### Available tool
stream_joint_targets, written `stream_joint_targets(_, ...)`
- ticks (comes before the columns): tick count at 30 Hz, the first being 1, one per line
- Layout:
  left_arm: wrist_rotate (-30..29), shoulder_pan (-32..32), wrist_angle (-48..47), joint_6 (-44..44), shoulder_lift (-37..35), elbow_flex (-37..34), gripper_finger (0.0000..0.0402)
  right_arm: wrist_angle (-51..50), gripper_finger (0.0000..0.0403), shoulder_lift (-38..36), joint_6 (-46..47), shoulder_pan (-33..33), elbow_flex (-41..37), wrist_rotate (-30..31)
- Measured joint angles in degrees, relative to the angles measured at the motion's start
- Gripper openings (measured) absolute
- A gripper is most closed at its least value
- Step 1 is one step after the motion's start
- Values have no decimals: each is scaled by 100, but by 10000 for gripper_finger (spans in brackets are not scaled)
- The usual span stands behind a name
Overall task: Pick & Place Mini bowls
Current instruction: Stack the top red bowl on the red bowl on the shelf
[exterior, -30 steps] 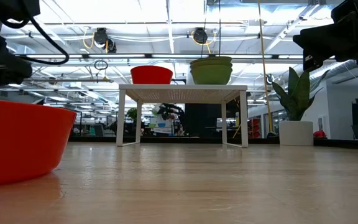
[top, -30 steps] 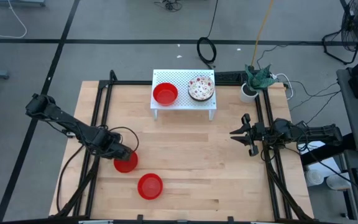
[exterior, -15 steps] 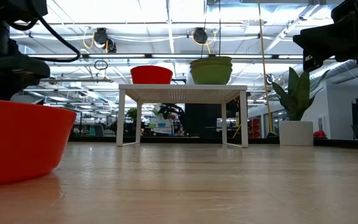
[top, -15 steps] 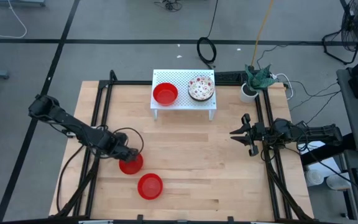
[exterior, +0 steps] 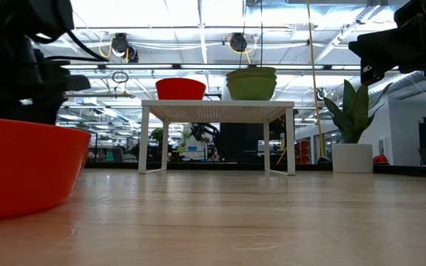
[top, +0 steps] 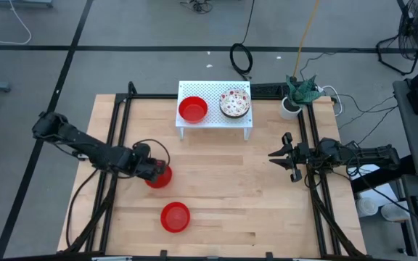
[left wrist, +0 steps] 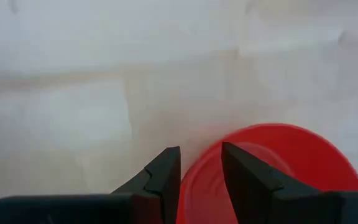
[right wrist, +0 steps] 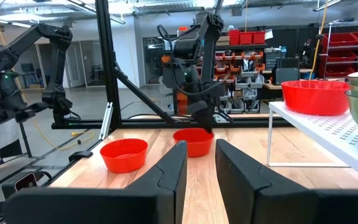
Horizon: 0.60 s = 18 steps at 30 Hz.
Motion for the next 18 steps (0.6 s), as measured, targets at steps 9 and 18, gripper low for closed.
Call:
stream_joint_targets(9,-1045,698,37,919,0,1,120,1,73,-2,-2,1,-2,0)
stream_joint_targets(18,667,991,37,1752,-455,2,120,0,73,-2,0,1,0,0)
